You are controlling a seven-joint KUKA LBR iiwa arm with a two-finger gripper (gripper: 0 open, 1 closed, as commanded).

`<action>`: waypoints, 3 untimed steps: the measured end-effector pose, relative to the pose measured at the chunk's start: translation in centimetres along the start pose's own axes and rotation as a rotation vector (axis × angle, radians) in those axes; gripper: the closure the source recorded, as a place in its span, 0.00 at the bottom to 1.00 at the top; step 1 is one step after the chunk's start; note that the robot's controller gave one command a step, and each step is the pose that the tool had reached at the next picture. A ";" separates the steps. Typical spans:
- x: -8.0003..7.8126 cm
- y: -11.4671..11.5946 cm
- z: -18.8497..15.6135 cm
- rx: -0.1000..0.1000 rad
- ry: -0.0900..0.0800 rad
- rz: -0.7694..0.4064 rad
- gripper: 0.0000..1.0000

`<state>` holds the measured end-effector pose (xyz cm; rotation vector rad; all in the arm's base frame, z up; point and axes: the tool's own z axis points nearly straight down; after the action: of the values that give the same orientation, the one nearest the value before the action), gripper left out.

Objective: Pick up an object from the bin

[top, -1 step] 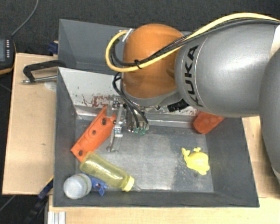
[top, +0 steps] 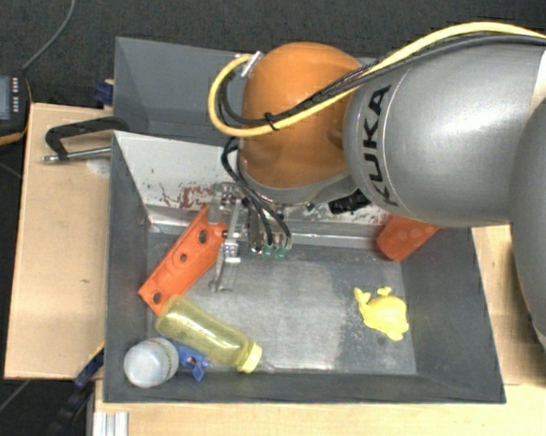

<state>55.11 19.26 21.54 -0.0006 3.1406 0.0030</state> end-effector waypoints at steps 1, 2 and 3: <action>-0.6 0.7 4.4 0.000 0.000 -0.145 0.00; -1.8 2.3 6.3 -0.002 -0.005 -0.371 0.00; -4.1 2.0 7.4 -0.002 -0.009 -0.509 0.00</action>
Offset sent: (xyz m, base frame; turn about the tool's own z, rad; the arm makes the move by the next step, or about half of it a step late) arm 0.0179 0.0225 -0.0643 -0.3699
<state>59.26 21.27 14.10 -0.7884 3.0307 0.0062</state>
